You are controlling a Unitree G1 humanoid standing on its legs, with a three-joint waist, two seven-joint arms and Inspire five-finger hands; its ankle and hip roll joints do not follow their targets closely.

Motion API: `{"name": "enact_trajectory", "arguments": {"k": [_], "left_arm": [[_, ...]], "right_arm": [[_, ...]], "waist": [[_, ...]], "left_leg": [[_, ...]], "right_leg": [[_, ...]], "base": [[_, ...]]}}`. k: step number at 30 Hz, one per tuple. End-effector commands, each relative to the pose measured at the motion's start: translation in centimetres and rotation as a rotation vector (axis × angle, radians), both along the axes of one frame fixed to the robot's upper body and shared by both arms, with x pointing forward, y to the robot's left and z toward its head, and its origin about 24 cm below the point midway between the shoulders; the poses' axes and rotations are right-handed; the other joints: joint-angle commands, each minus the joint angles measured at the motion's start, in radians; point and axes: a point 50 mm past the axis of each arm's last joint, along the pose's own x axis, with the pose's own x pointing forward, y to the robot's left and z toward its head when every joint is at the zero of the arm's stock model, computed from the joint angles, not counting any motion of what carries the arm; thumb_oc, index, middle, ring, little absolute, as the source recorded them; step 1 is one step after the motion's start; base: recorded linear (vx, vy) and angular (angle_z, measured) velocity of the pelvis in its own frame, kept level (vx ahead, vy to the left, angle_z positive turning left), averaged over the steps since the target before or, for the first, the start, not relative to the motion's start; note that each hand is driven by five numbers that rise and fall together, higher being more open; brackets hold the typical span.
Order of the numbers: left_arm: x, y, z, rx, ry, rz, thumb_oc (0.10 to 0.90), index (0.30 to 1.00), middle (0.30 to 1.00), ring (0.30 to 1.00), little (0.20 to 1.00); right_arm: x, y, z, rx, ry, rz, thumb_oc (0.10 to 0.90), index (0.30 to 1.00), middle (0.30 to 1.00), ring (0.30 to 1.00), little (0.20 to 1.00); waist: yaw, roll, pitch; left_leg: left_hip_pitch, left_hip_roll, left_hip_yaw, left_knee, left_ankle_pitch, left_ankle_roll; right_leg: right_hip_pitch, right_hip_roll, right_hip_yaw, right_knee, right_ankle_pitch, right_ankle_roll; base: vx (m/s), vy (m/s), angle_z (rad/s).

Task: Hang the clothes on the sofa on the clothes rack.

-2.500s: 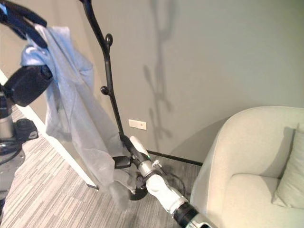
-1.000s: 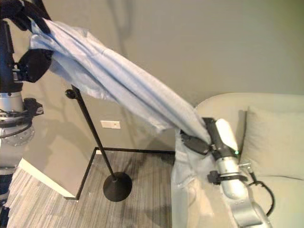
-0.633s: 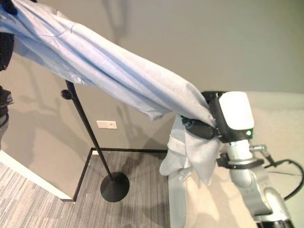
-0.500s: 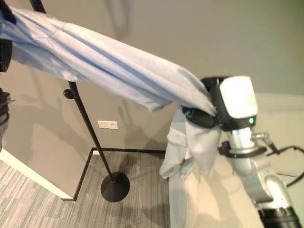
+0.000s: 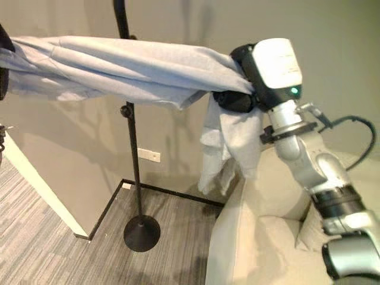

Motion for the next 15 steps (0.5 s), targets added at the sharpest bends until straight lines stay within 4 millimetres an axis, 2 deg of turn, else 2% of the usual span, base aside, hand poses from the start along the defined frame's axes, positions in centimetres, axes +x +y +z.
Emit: {"name": "enact_trajectory", "arguments": {"k": [1, 5, 8, 9, 11, 15], "left_arm": [[0.4, 0.5, 4.2, 0.044, -0.061, 0.071, 0.4, 0.3, 0.3, 0.3, 0.3], [1.7, 0.4, 4.2, 0.109, 0.022, 0.111, 0.4, 0.3, 0.3, 0.3, 0.3], [2.5, -0.1, 4.7, 0.152, 0.048, 0.118, 0.4, 0.3, 0.3, 0.3, 0.3], [4.2, -0.9, 6.1, 0.181, 0.072, 0.147, 0.4, 0.3, 0.3, 0.3, 0.3], [5.4, -1.1, 7.8, 0.182, 0.08, 0.198, 0.4, 0.3, 0.3, 0.3, 0.3], [6.7, -0.1, 8.6, 0.154, 0.14, 0.315, 0.4, 0.3, 0.3, 0.3, 0.3]], "right_arm": [[-0.9, -1.9, 7.7, 0.139, -0.209, -0.069, 0.4, 0.3, 0.3, 0.3, 0.3], [0.0, -1.3, 9.7, 0.122, -0.205, -0.093, 0.4, 0.3, 0.3, 0.3, 0.3], [0.5, -0.7, 10.4, 0.101, -0.2, -0.1, 0.4, 0.3, 0.3, 0.3, 0.3], [0.8, -0.3, 11.7, 0.096, -0.212, -0.115, 0.4, 0.3, 0.3, 0.3, 0.3], [1.1, -0.1, 12.5, 0.096, -0.217, -0.135, 0.4, 0.3, 0.3, 0.3, 0.3], [1.8, 0.3, 13.1, 0.093, -0.194, -0.162, 0.4, 0.3, 0.3, 0.3, 0.3]], "waist": [[-0.014, -0.008, -0.091], [-0.016, -0.01, -0.088], [-0.022, -0.007, -0.09], [-0.025, -0.006, -0.088], [-0.024, -0.009, -0.088], [-0.026, -0.009, -0.09]], "left_leg": [[-0.053, 0.027, -0.015, 0.022, -0.058, 0.006], [-0.056, 0.027, -0.016, 0.02, -0.058, 0.006], [-0.056, 0.027, -0.016, 0.017, -0.057, 0.005], [-0.055, 0.023, -0.019, 0.015, -0.06, 0.007], [-0.054, 0.019, -0.02, 0.017, -0.066, 0.009], [-0.048, 0.009, -0.014, 0.016, -0.075, 0.016]], "right_leg": [[-0.005, -0.007, -0.025, 0.045, -0.128, 0.009], [-0.007, -0.007, -0.03, 0.044, -0.127, 0.011], [-0.008, -0.009, -0.032, 0.045, -0.126, 0.013], [-0.009, -0.012, -0.037, 0.047, -0.126, 0.017], [-0.01, -0.016, -0.039, 0.049, -0.125, 0.022], [-0.014, -0.024, -0.035, 0.05, -0.12, 0.03]], "base": [[-0.02, 0.013, 0.19], [0.0, 0.006, 0.01], [0.02, 0.023, -0.01], [0.04, 0.056, 0.04], [0.03, 0.051, 0.06], [0.03, 0.041, 0.0]]}}
